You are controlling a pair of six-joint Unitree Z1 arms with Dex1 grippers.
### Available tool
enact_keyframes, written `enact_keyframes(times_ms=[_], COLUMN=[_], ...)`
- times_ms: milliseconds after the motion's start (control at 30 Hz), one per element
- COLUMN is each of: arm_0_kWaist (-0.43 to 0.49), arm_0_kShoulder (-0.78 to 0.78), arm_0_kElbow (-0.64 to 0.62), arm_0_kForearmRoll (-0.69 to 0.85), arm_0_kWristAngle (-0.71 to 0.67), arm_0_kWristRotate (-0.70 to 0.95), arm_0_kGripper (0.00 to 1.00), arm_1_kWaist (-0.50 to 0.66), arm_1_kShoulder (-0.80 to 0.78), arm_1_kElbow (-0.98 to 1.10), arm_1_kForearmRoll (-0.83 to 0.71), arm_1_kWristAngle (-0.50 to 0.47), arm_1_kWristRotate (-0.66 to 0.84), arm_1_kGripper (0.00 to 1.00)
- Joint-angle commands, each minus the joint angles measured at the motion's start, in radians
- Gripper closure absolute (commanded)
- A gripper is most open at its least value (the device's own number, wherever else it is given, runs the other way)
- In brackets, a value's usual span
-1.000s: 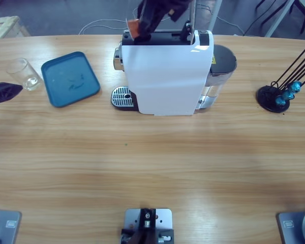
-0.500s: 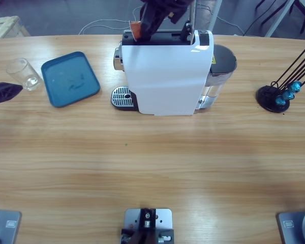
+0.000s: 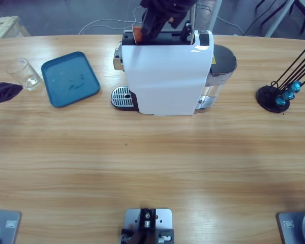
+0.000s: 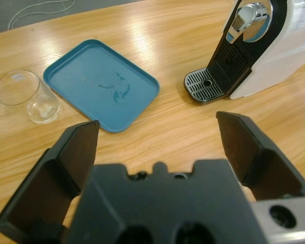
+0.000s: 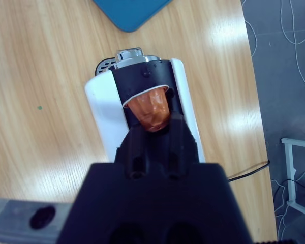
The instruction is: Pour coffee
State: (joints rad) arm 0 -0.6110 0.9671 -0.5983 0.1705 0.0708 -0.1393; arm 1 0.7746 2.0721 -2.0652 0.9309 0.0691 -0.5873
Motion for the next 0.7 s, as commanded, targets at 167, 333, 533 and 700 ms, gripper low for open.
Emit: enact_keyframes(times_ms=[167, 333, 533, 700], arm_0_kWaist=[-0.003, -0.003, -0.003, -0.003], arm_0_kShoulder=[-0.010, -0.010, -0.010, -0.010], arm_0_kElbow=[0.040, 0.040, 0.042, 0.042], arm_0_kForearmRoll=[-0.011, -0.011, -0.011, -0.011], arm_0_kWristAngle=[0.004, 0.004, 0.003, 0.003], arm_0_kWristRotate=[0.012, 0.012, 0.012, 0.012], arm_0_kGripper=[0.018, 0.018, 0.018, 0.018], arm_1_kWaist=[-0.006, -0.006, -0.003, 0.053], arm_1_kShoulder=[0.092, 0.102, 0.098, 0.045], arm_1_kElbow=[-0.047, -0.065, -0.076, -0.211], arm_1_kForearmRoll=[0.072, 0.091, 0.102, 0.148], arm_1_kWristAngle=[-0.014, -0.013, -0.013, -0.010], arm_1_kWristRotate=[0.022, 0.026, 0.029, 0.040], arm_1_kGripper=[0.449, 0.308, 0.262, 0.116])
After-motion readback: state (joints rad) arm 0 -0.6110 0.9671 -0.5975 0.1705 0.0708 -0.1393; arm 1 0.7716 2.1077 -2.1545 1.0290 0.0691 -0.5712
